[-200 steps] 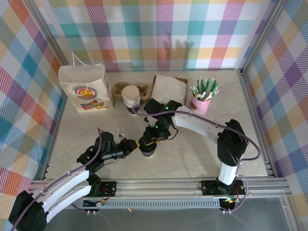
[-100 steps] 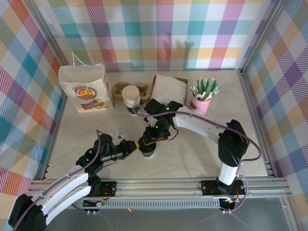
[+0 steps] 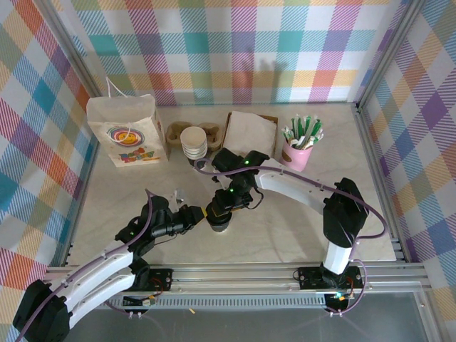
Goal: Pack the takeout coffee
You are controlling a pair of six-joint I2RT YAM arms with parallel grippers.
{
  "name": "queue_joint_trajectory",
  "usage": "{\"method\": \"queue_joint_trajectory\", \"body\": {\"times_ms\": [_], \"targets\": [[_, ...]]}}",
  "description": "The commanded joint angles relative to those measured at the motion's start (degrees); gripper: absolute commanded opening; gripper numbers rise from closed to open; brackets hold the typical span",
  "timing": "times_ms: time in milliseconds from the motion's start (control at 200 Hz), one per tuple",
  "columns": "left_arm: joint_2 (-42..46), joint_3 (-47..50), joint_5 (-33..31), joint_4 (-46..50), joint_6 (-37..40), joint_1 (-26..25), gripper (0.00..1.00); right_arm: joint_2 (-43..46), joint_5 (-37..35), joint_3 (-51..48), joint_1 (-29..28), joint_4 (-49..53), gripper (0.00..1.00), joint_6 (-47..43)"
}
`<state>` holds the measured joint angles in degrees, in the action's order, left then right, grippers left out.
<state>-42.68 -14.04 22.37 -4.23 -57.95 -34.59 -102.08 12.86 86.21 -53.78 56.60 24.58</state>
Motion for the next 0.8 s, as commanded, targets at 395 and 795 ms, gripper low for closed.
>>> {"method": "queue_joint_trajectory", "body": {"times_ms": [395,795], "targets": [[-6.4,-8.8,-4.1,14.9,7.9,-0.4,0.21,-3.0,-2.7,4.2,-0.6,6.9,0.53,0.6],[-6.1,-12.5,-4.7,16.8,9.8,-0.4,0.24,-1.2,-3.5,4.0,-0.6,5.8,0.55,1.0]]}}
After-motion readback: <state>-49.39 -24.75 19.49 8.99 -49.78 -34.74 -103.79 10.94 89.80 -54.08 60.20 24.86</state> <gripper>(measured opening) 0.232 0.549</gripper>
